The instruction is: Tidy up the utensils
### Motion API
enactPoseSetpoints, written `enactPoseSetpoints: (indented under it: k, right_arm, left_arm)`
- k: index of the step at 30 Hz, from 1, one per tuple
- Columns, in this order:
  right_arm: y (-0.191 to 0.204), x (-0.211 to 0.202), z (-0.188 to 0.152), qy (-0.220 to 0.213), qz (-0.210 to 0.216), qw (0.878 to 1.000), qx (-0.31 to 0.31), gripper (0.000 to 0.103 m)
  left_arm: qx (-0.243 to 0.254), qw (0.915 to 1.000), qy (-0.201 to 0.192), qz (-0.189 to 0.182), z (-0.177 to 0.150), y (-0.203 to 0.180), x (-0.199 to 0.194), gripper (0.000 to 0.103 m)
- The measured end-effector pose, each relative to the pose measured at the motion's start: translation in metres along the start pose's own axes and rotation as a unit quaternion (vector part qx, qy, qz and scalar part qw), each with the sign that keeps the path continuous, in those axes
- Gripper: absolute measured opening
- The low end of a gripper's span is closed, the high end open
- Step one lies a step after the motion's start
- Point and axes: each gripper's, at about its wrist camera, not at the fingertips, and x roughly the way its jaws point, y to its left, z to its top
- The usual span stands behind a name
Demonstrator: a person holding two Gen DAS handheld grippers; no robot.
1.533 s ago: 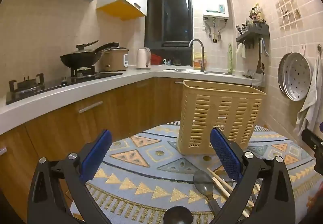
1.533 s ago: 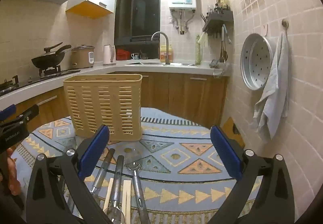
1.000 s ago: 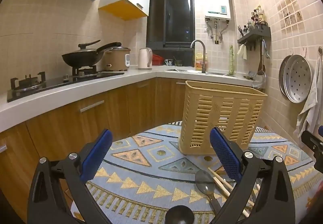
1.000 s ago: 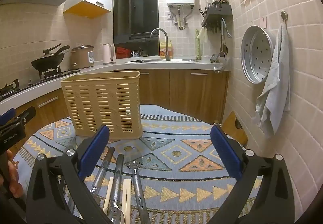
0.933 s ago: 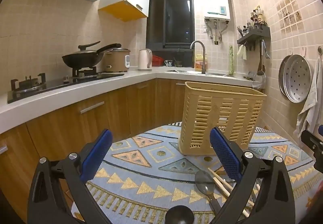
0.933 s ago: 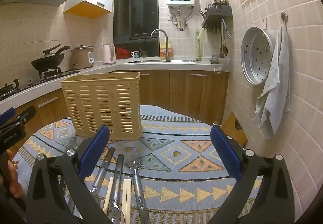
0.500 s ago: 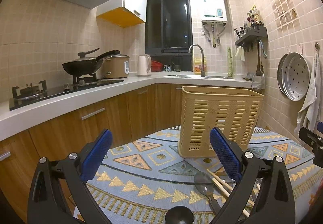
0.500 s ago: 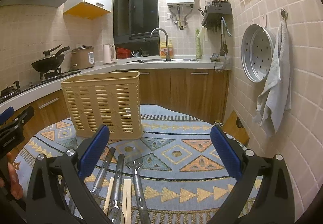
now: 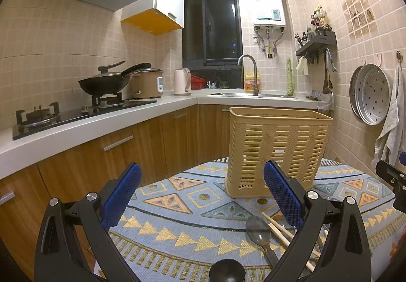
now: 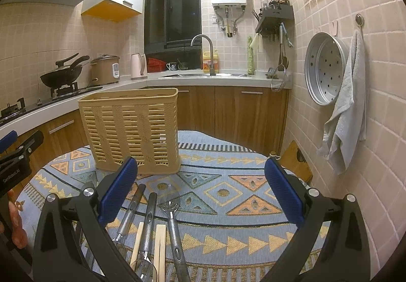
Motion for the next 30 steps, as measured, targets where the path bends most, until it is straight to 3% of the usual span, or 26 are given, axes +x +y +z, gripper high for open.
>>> enactPoseSetpoints:
  k: [30]
  right_arm:
    - [0.0016, 0.0023, -0.0003, 0.005, 0.006, 1.0, -0.006, 0.096]
  left_arm:
    - [-0.002, 1.0, -0.002, -0.001, 0.0013, 0.0003, -0.0013, 0.094]
